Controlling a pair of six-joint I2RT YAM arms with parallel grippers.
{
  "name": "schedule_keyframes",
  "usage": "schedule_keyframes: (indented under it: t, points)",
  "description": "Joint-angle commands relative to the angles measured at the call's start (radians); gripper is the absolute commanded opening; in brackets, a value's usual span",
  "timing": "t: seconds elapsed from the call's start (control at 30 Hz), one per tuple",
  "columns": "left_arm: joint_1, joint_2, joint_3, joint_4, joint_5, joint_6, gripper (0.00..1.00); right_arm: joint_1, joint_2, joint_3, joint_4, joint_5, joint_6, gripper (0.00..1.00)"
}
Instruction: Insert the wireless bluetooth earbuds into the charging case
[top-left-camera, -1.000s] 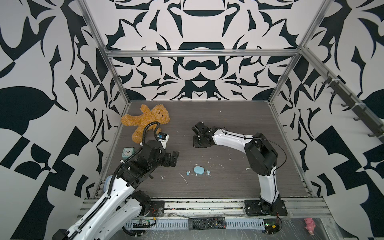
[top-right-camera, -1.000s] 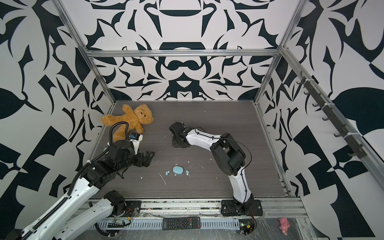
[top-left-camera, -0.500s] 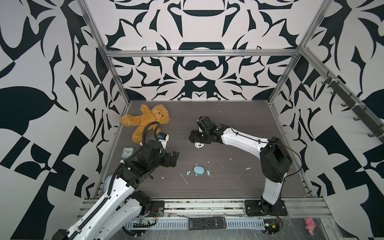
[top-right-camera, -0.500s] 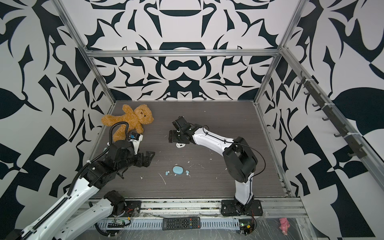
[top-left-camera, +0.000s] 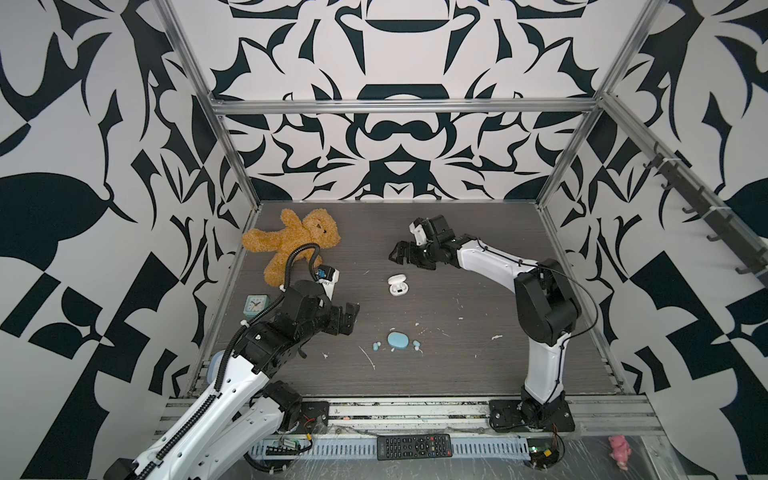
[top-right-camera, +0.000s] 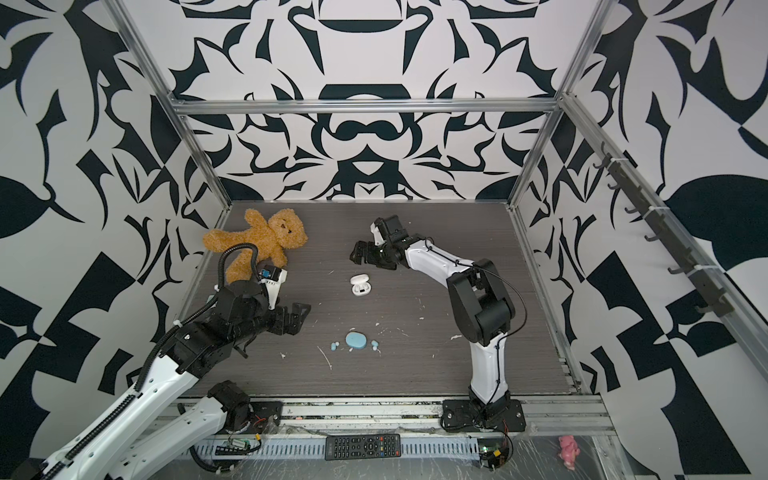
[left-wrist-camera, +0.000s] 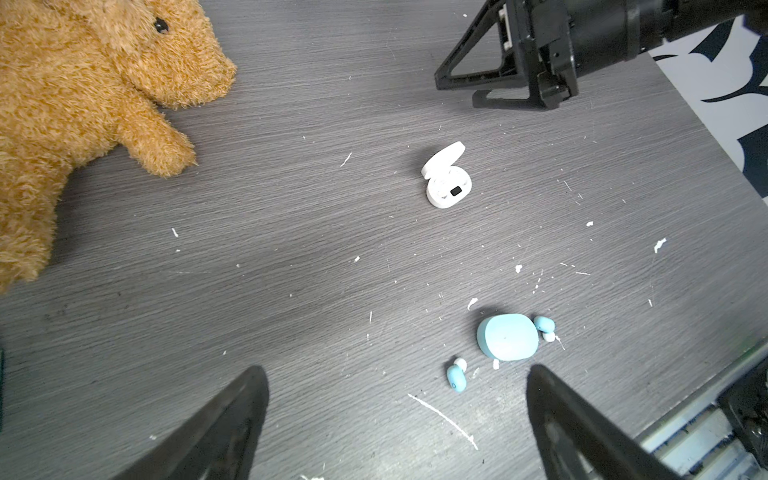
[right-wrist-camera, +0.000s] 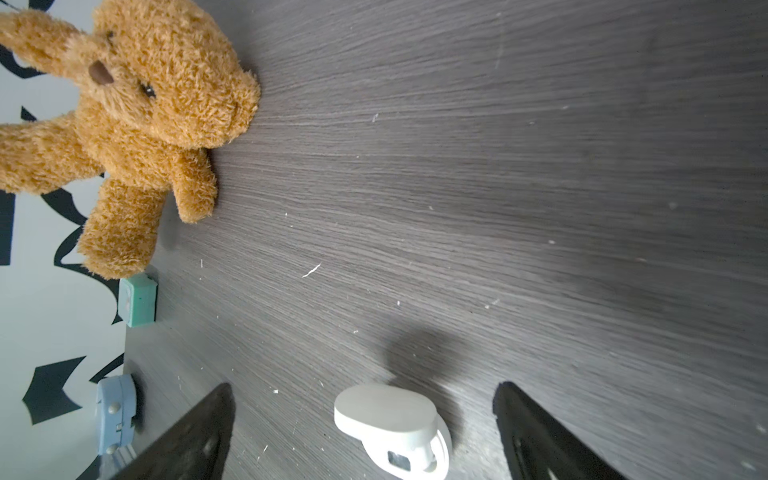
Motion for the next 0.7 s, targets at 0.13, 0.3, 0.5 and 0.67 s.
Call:
schedule_keyframes:
  t: [0.13,0.3,0.5,0.67]
  points:
    - [0.003,-0.005,-0.005,0.011,0.013,0.004,0.99,0.014,0.042,0.050,0.063,-0.161,0.011,0.99]
    - [0.003,-0.002,-0.005,0.012,0.017,0.004,0.99,0.016,0.018,0.009,0.101,-0.190,0.036,0.99]
    - [0.003,-0.002,-0.005,0.012,0.018,0.005,0.99,0.025,-0.020,-0.044,0.120,-0.200,0.045,0.99]
    - [0.004,-0.001,-0.005,0.012,0.019,0.005,0.99,0.046,-0.045,-0.089,0.133,-0.202,0.044,0.99]
